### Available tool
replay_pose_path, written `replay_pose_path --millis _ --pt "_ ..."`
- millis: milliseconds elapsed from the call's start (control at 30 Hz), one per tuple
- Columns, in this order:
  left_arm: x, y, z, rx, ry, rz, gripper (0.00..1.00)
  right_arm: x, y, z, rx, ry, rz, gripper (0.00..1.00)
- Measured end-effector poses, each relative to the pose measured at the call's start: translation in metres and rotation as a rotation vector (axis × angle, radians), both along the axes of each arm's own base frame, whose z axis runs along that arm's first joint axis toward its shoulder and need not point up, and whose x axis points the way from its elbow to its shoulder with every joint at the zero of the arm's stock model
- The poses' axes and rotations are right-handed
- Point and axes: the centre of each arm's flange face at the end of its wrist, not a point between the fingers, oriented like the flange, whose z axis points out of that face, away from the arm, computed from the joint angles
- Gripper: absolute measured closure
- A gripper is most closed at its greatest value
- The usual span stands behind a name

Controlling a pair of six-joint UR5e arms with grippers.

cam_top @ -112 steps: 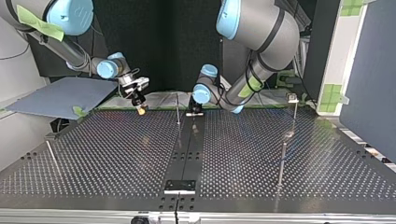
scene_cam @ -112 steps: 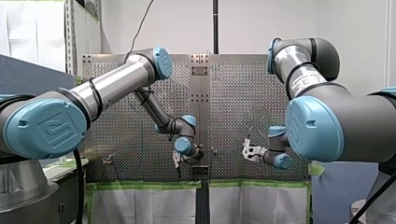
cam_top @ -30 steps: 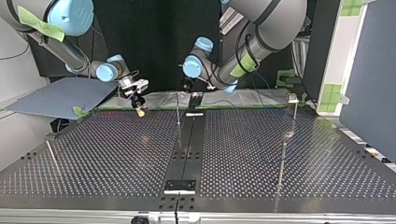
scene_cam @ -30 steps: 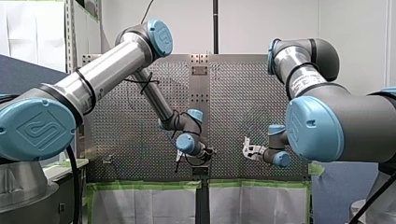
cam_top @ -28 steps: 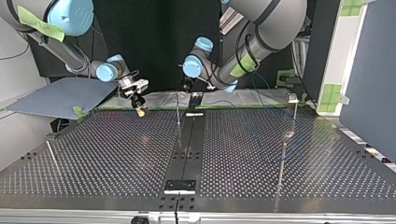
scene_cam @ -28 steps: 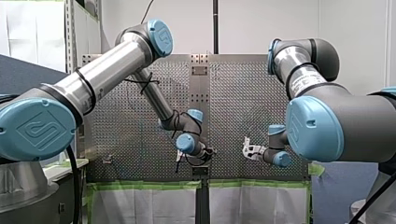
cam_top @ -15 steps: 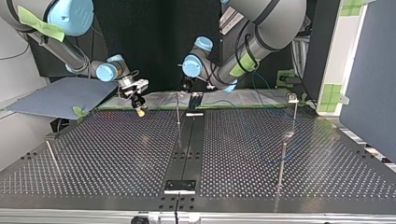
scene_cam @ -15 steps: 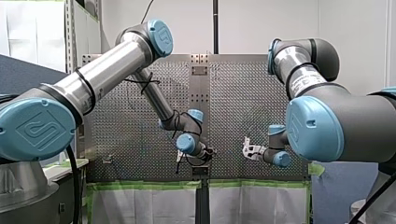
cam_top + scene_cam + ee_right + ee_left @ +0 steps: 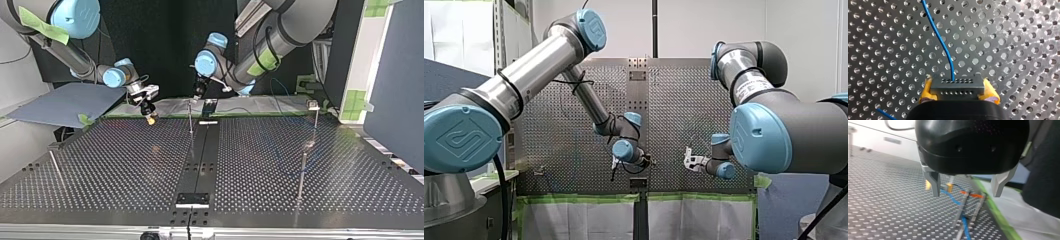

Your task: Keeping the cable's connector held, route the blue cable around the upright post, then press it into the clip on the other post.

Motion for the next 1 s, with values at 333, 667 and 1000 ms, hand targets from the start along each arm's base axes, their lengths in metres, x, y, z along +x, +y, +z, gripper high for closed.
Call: replay_pose_path --millis 333,667,1000 --pt "-0.047 -0.012 0.038 -0.138 -0.054 0.026 0.0 0.0 0.0 0.0 0.004 0.002 0.0 1.0" --pt "-0.079 0.003 0.067 -0.248 -0.071 0.109 0.0 -0.001 0.001 -0.001 0.009 0.004 0.0 1.0" --pt "-0.098 0.03 0.092 -0.349 -0.077 0.182 0.0 0.0 0.001 -0.001 0.011 0.003 0.001 1.0"
